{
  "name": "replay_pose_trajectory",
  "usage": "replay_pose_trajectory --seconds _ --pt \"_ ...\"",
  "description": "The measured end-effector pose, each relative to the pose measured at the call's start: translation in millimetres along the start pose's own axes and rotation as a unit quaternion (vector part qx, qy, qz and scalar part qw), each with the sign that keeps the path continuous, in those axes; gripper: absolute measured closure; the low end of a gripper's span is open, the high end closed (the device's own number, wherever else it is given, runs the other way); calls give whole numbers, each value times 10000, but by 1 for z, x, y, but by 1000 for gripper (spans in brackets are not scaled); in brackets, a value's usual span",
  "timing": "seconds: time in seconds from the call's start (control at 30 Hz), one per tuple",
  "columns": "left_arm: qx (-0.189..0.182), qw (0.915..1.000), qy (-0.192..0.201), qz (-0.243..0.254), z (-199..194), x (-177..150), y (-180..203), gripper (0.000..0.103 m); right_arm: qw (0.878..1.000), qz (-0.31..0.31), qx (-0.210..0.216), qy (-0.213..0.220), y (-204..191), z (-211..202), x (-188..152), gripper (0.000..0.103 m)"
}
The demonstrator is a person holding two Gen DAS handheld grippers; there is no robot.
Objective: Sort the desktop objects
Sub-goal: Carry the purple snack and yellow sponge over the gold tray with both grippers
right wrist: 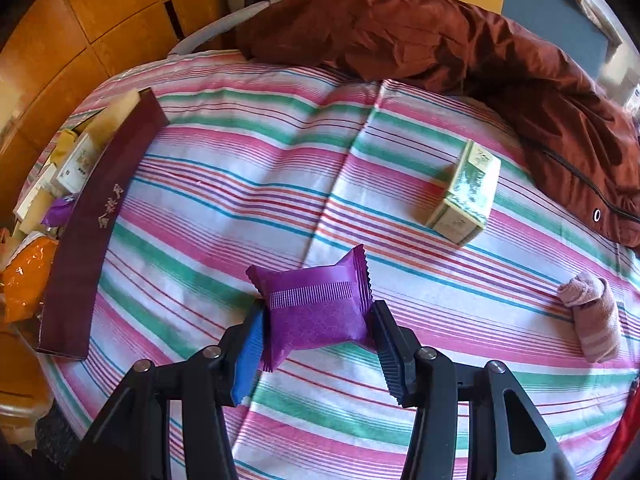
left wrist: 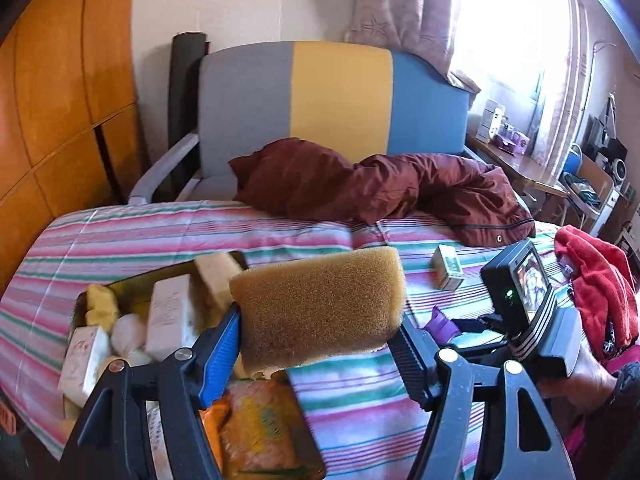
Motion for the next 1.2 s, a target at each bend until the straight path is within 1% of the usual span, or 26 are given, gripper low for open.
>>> replay_pose_trajectory --seconds 0.17,0.33,0.53,0.7,0.9,1.03,1.2 --pt "104 9999 34 -124 -11 -9 -20 33 9999 18 41 110 -8 -8 3 51" --pt "161 9996 35 -245 -18 -17 -37 33 9997 -51 102 211 -27 -21 4 51" --pt "206 9990 -8 -398 -24 -30 -54 33 9989 -105 223 403 -53 -40 7 51" --pt "260 9981 -28 -552 -29 -39 -73 33 9969 -156 409 647 -83 -60 12 51" --pt "339 9953 24 -908 -41 -49 -109 33 9934 -266 666 896 -125 -77 16 51" --pt "426 9917 98 -1211 -52 -54 -140 33 9903 -367 831 1051 -152 -85 18 51" --pt "594 9854 162 -1587 -62 -63 -180 33 9872 -549 1005 1114 -180 -88 22 50"
Point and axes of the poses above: each gripper's, at about its wrist camera, not at the fingertips, and z roughly the way its jaws point, y to its right, x to its top, the point moved 3 cm from there along z, roughly the way its jaws point, and after that the axes turned 9 degrees about -z, right-handed, at the moved point
